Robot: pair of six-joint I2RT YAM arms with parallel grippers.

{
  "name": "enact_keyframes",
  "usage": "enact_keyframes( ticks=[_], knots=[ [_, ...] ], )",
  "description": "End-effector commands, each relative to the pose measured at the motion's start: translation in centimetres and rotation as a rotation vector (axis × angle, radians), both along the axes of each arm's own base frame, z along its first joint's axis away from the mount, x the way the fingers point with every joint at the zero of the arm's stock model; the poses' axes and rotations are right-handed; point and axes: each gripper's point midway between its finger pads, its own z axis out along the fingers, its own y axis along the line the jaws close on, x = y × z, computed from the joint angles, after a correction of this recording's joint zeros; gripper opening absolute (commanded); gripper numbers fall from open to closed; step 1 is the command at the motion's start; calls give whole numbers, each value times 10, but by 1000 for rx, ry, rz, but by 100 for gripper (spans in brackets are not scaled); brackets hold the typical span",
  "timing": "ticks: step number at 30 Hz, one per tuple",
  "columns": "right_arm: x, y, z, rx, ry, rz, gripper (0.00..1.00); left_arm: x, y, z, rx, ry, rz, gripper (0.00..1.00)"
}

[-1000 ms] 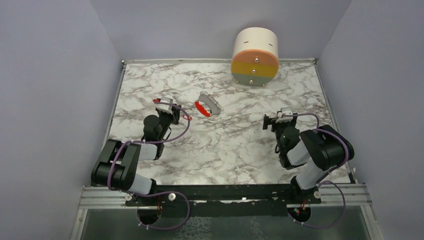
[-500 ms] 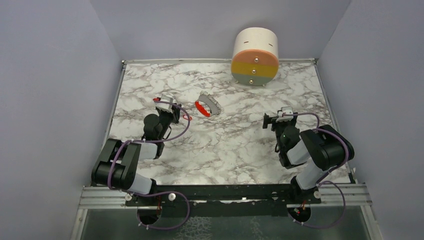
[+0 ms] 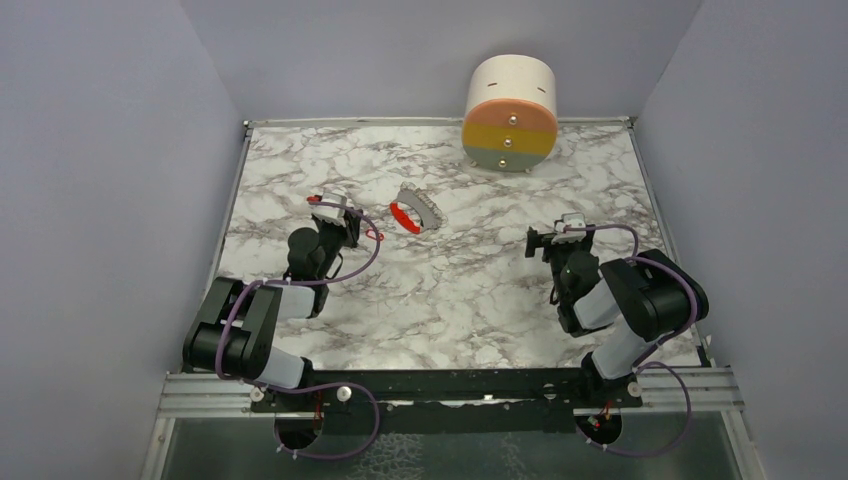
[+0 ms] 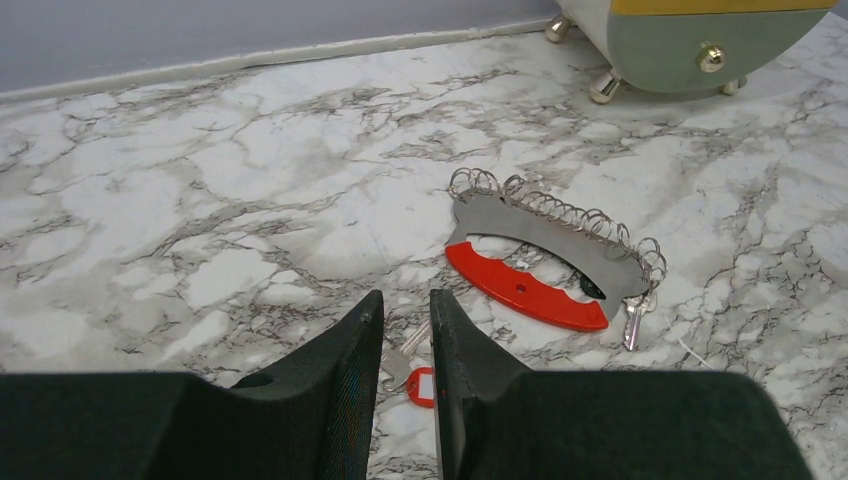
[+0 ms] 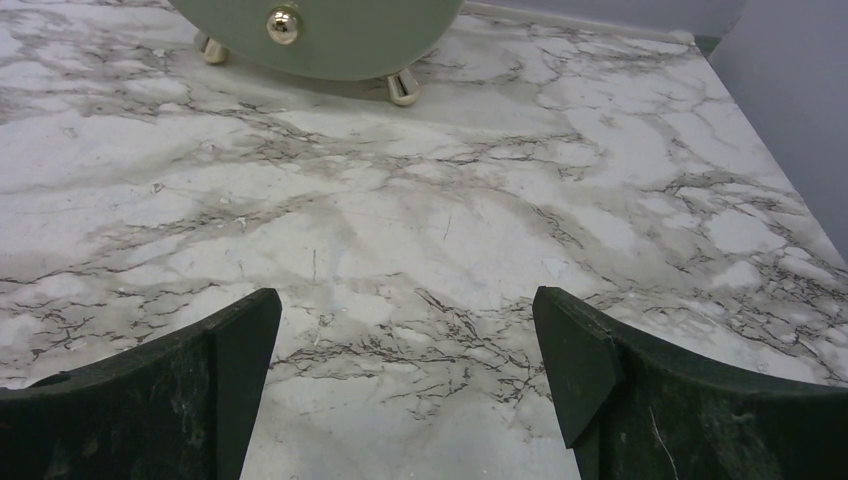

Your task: Remove the keys from the keyring

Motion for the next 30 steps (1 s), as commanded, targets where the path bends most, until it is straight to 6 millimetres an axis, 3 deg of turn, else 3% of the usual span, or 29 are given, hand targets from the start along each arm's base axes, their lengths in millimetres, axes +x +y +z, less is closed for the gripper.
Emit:
enact_keyframes(
  ticks=[1,30],
  knots=[
    [0,0,2,3,-10,0,99,1,0,3,-3,-13,0,26],
    [0,0,-1,-1,3,0,99,0,0,-2,2,8,0,26]
  ],
)
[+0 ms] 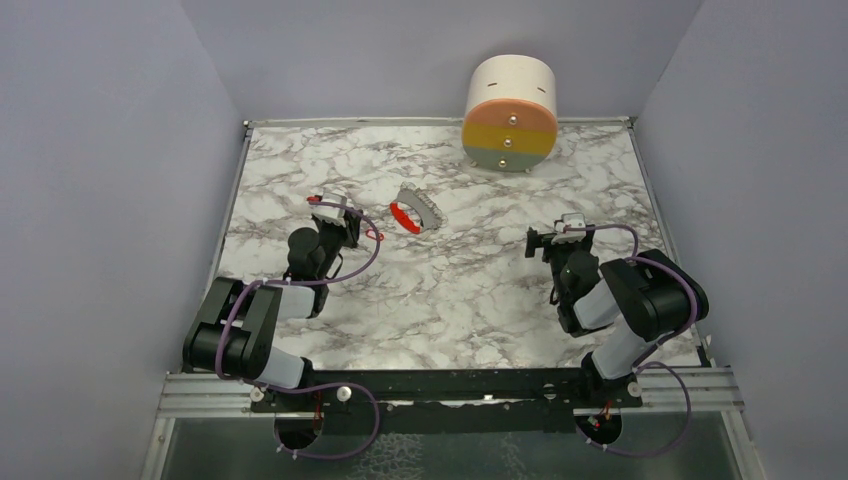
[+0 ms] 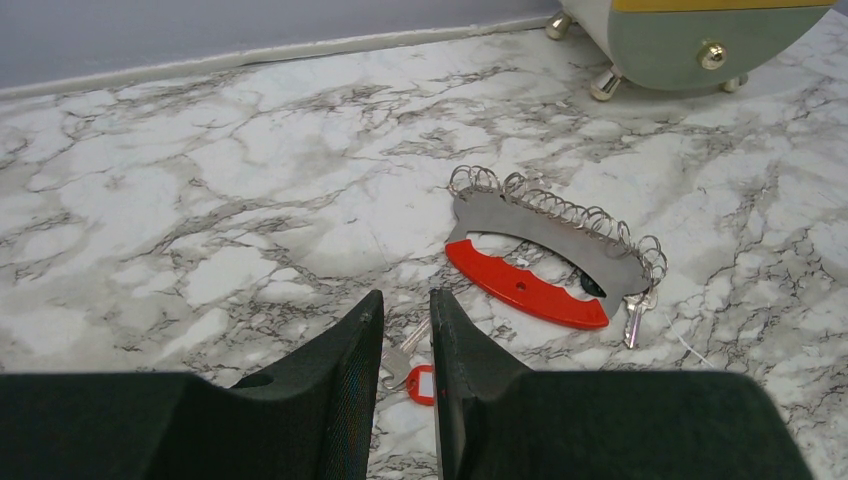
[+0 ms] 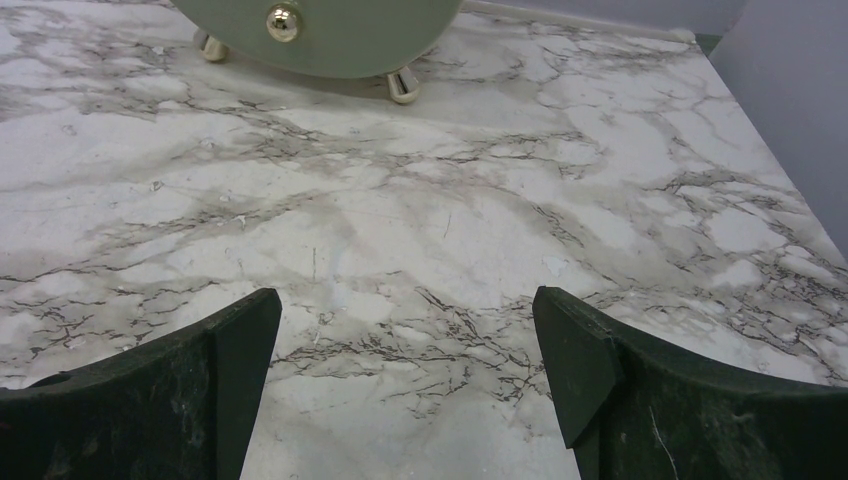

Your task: Remove the keys from the keyring

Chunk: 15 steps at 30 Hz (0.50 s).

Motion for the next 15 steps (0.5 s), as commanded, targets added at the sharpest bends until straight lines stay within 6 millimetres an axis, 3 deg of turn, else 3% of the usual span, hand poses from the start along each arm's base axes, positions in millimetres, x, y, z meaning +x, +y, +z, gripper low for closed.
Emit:
enact_keyframes(
  ticks=[1,15],
  knots=[
    [0,0,0,1,-1,0,99,0,0,0,0,-1,0,26],
    [2,-1,5,9,-15,-4,100,0,1,2,-3,-7,6,26]
  ],
)
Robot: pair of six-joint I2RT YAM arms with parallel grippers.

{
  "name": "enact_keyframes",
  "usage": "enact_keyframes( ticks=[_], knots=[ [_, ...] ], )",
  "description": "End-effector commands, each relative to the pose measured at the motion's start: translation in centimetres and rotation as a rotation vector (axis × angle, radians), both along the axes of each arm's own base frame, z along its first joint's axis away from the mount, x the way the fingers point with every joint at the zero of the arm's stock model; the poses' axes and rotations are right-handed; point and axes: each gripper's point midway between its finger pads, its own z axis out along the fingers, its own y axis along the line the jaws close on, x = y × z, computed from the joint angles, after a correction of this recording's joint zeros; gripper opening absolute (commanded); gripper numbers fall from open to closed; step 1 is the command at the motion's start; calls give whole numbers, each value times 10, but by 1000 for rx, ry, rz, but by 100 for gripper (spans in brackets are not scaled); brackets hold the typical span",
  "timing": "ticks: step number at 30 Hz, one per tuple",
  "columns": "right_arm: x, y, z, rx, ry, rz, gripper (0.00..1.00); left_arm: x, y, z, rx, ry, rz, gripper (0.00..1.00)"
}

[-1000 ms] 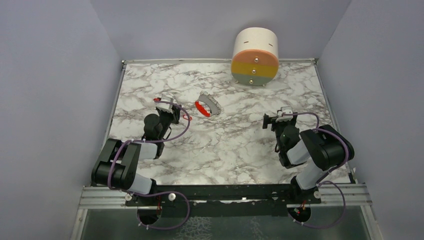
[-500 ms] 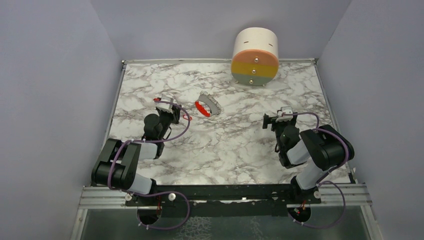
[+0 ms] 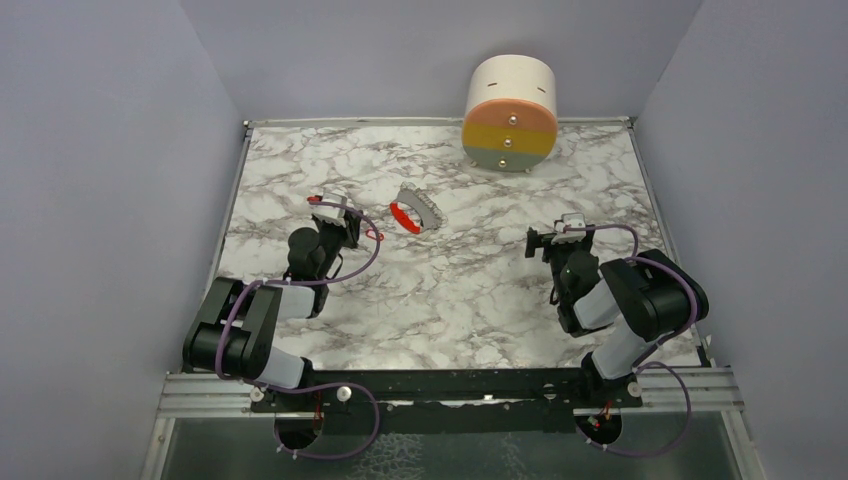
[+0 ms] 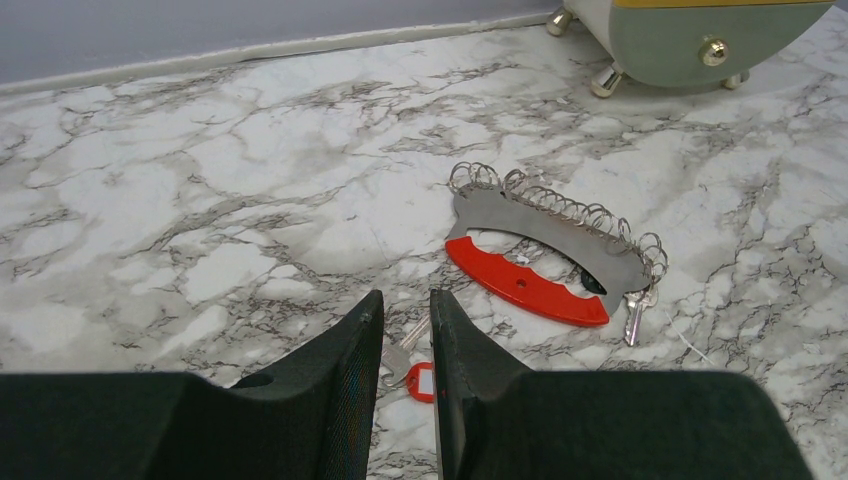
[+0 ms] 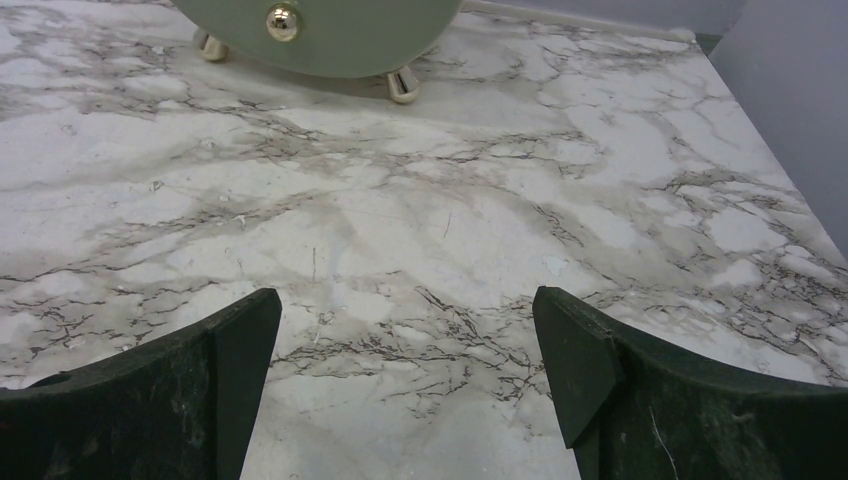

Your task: Remove the keys from the keyring

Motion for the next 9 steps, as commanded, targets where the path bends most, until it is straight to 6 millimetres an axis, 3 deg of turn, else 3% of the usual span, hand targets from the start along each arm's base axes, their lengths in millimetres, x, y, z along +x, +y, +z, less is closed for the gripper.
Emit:
enact_keyframes(
  ticks=[1,9],
  knots=[
    [3,-1,6,10,-18,-4,100,0,1,4,-4,-14,6,26],
    [4,-1,8,16,-28,-5,100,0,2,6,-8,-21,12,26]
  ],
)
